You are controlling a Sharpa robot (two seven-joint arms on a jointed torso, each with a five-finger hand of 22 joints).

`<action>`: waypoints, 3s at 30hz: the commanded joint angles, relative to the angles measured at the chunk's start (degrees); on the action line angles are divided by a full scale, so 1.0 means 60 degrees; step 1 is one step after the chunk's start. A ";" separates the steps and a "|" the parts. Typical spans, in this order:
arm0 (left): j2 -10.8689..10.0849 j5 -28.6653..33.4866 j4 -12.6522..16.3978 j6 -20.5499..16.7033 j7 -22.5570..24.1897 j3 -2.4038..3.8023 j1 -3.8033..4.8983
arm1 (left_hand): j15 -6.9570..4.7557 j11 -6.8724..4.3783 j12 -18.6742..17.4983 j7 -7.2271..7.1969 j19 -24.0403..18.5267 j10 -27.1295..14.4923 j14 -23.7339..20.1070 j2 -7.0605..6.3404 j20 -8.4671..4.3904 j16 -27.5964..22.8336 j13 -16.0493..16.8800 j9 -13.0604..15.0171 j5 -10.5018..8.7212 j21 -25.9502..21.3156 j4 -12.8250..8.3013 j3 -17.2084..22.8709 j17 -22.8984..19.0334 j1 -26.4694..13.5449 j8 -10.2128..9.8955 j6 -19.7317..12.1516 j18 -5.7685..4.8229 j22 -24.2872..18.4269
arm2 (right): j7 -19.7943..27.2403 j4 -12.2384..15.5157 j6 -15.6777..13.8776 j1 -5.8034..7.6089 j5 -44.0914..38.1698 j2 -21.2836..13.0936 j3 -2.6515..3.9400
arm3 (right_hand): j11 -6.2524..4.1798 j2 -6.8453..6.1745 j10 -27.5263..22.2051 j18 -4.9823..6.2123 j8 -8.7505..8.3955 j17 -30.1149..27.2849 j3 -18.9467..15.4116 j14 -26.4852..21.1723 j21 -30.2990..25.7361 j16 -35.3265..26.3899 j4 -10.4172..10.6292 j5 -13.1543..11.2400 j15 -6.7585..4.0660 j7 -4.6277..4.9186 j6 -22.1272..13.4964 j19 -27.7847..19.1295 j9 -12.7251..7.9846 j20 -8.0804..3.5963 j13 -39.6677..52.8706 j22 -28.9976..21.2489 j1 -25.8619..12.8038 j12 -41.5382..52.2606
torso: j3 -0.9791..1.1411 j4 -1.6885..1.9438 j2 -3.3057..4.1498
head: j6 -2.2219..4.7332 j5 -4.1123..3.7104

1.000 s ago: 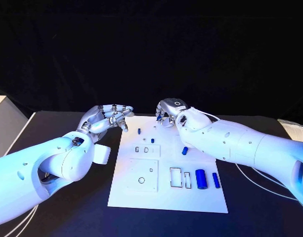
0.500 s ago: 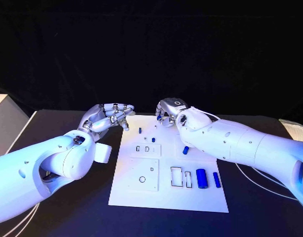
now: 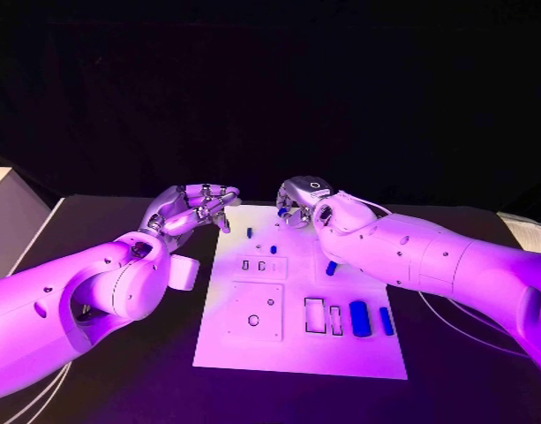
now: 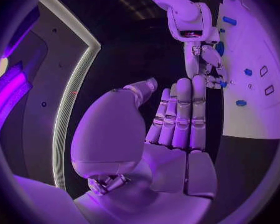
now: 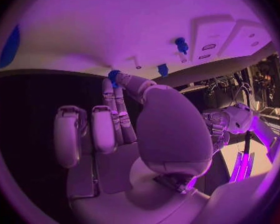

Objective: Assemble the parts on the task board

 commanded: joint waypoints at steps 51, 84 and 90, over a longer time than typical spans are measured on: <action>-0.0037 -0.0099 -0.0368 0.0263 0.0083 0.0004 -0.0017 | -0.0006 -0.0033 -0.0054 -0.0042 -0.0112 0.0031 -0.0052 0.0084 0.0018 0.0059 0.0014 0.0023 -0.0008 0.0099 -0.0009 0.0067 0.0010 -0.0029 0.0076 -0.0057 0.0054 0.0051 | -0.0567 0.3137 0.1598 0.0349 0.3237 -0.4105 0.0249 | -0.0093 -0.0479 0.2608 -0.0256 -0.0593 0.3622 -0.3325 0.0874 0.0535 0.1809 0.1553 0.0665 0.0193 0.0274 -0.1474 0.0596 -0.0332 0.0191 1.4211 0.1445 -0.0107 1.4412 | 0.0108 -0.0228 -0.0085 | 0.0049 -0.0108; 0.0028 -0.0120 -0.0434 0.0289 0.0042 0.0003 -0.0022 | -0.0005 -0.0031 -0.0056 -0.0040 -0.0137 0.0026 -0.0054 0.0091 0.0019 0.0077 0.0017 0.0029 -0.0008 0.0135 -0.0016 0.0079 0.0008 -0.0034 0.0079 -0.0064 0.0055 0.0074 | -0.0862 0.2066 0.1668 0.0100 0.2067 -0.3082 0.0205 | -0.0042 -0.0288 0.2608 -0.0376 -0.0566 0.3881 -0.3841 0.0921 0.0955 0.1883 0.1791 0.0667 0.0253 0.0319 -0.1570 0.0805 -0.0357 0.0260 1.4211 0.1975 0.0190 1.4412 | 0.0082 -0.0204 -0.0107 | -0.0088 -0.0102; 0.0025 -0.0122 -0.0434 0.0291 0.0037 0.0003 -0.0022 | -0.0005 -0.0031 -0.0056 -0.0040 -0.0137 0.0026 -0.0054 0.0091 0.0019 0.0077 0.0017 0.0029 -0.0008 0.0135 -0.0016 0.0079 0.0008 -0.0034 0.0079 -0.0064 0.0055 0.0074 | -0.0863 0.1882 0.1743 0.0079 0.1968 -0.3031 0.0204 | -0.0042 -0.0280 0.2608 -0.0377 -0.0564 0.3871 -0.3839 0.0919 0.0958 0.1881 0.1793 0.0677 0.0253 0.0319 -0.1569 0.0806 -0.0357 0.0261 1.4211 0.1979 0.0202 1.4412 | 0.0075 -0.0209 -0.0108 | -0.0088 -0.0093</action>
